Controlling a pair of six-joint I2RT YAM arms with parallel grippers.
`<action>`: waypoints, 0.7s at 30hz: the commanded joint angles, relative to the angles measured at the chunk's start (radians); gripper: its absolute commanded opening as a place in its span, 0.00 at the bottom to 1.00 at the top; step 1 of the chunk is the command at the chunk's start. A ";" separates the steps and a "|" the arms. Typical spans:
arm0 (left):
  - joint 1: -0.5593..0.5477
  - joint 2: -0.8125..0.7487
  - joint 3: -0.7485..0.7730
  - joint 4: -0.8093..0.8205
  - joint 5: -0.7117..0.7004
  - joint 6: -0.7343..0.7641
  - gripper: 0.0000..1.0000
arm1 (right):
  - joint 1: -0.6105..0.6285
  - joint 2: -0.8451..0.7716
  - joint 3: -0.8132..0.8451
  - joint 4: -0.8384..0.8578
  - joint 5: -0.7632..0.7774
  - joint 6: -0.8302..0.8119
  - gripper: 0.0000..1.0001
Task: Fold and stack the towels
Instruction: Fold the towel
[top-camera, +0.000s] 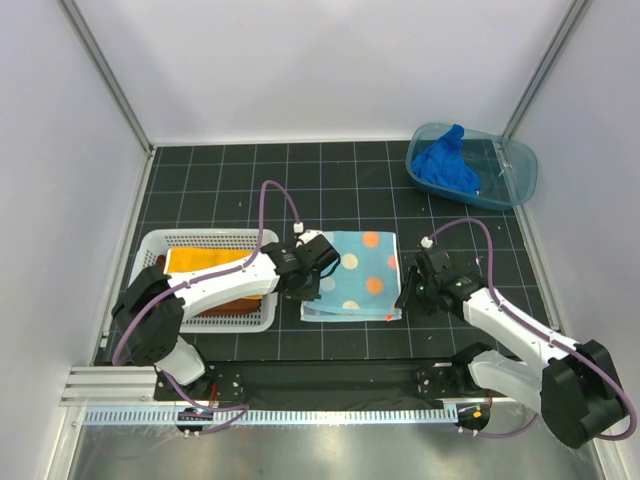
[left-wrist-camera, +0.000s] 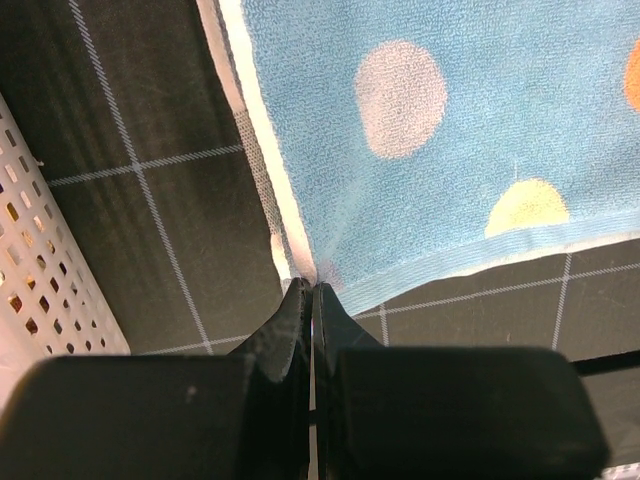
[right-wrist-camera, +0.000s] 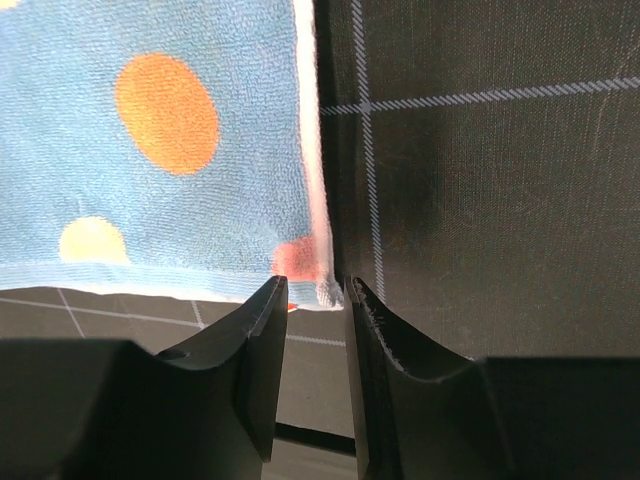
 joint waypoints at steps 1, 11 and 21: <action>-0.005 0.001 0.030 0.000 0.001 0.005 0.00 | 0.008 0.011 -0.013 0.052 0.023 0.016 0.36; -0.006 0.005 0.029 0.006 0.004 0.002 0.00 | 0.011 0.025 -0.033 0.083 0.024 0.026 0.33; -0.006 -0.004 0.032 0.000 0.003 0.005 0.00 | 0.011 -0.035 0.017 0.012 0.030 0.018 0.05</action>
